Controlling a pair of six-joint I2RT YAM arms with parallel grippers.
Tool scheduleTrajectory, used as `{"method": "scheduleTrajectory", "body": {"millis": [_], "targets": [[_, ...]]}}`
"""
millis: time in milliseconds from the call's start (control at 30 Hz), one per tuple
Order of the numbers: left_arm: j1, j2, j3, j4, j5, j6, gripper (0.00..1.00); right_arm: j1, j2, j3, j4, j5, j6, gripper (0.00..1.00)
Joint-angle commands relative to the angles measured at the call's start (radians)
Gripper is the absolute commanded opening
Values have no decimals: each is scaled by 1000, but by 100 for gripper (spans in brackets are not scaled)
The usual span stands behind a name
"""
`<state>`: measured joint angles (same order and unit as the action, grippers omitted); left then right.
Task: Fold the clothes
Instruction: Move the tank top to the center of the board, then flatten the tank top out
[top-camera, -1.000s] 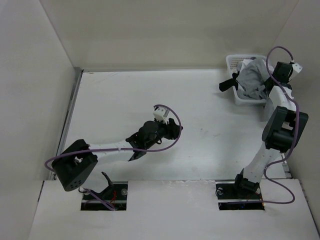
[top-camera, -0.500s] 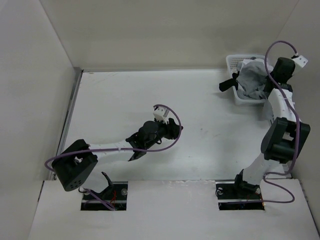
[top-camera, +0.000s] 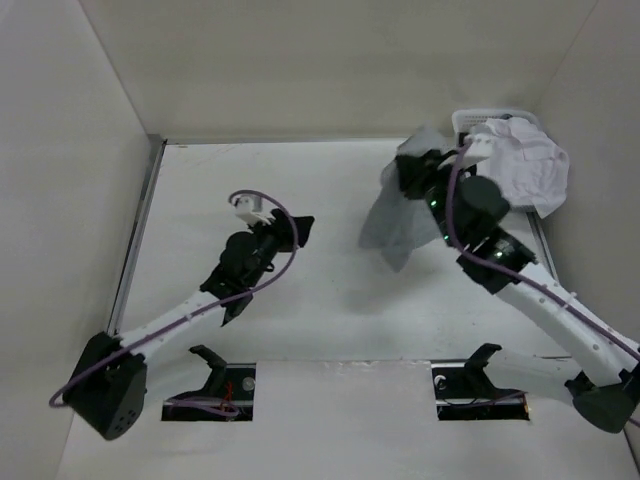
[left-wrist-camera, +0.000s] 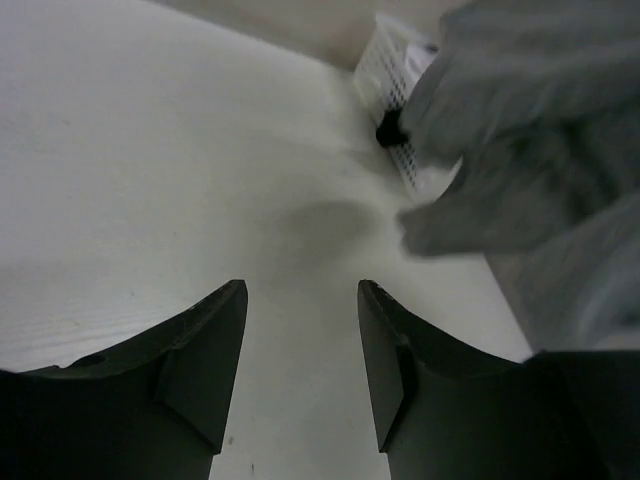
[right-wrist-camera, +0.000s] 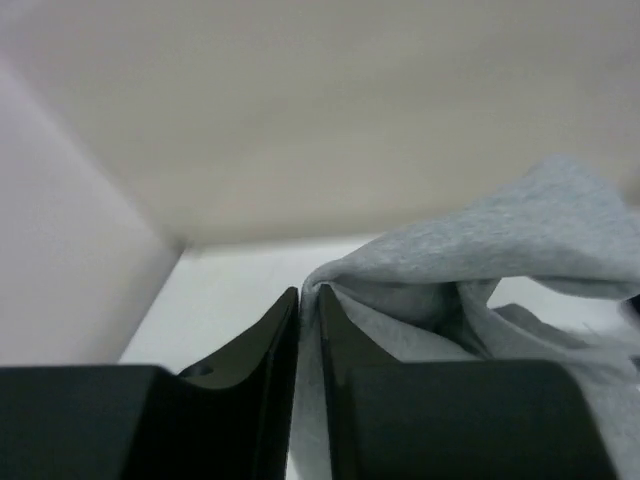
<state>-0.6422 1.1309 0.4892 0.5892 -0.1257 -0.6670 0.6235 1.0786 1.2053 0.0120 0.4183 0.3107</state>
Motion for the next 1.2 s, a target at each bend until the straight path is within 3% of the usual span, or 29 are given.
{"method": "scheduleTrajectory", "body": {"millis": [0, 67, 167, 233, 333, 400, 467, 567, 700, 933, 1167], "targets": [[110, -204, -44, -72, -35, -103, 48, 191, 69, -180, -23, 111, 56, 30], [176, -307, -78, -144, -77, -117, 51, 300, 99, -290, 11, 100, 120, 51], [239, -368, -104, -228, -106, -112, 53, 399, 100, -412, 23, 57, 215, 61], [237, -335, -89, -275, -72, -95, 53, 419, 61, -481, 23, 39, 287, 57], [171, -249, -61, -299, -42, -36, 49, 358, -26, -585, 5, 43, 382, 19], [91, -165, -17, -307, -41, 30, 45, 289, -81, -648, -30, 68, 467, 10], [8, -79, 37, -319, -52, 79, 43, 226, -114, -693, -62, 88, 530, 12], [-124, 93, 150, -324, -77, 164, 43, 125, -129, -740, -102, 96, 597, 37], [-210, 314, 320, -348, -185, 245, 45, 28, -76, -756, -98, 27, 622, 50], [-225, 628, 567, -419, -242, 348, 49, -40, 46, -760, -47, -53, 631, 52], [-225, 759, 675, -445, -216, 360, 45, -38, 219, -756, 55, -136, 668, 48]]}}
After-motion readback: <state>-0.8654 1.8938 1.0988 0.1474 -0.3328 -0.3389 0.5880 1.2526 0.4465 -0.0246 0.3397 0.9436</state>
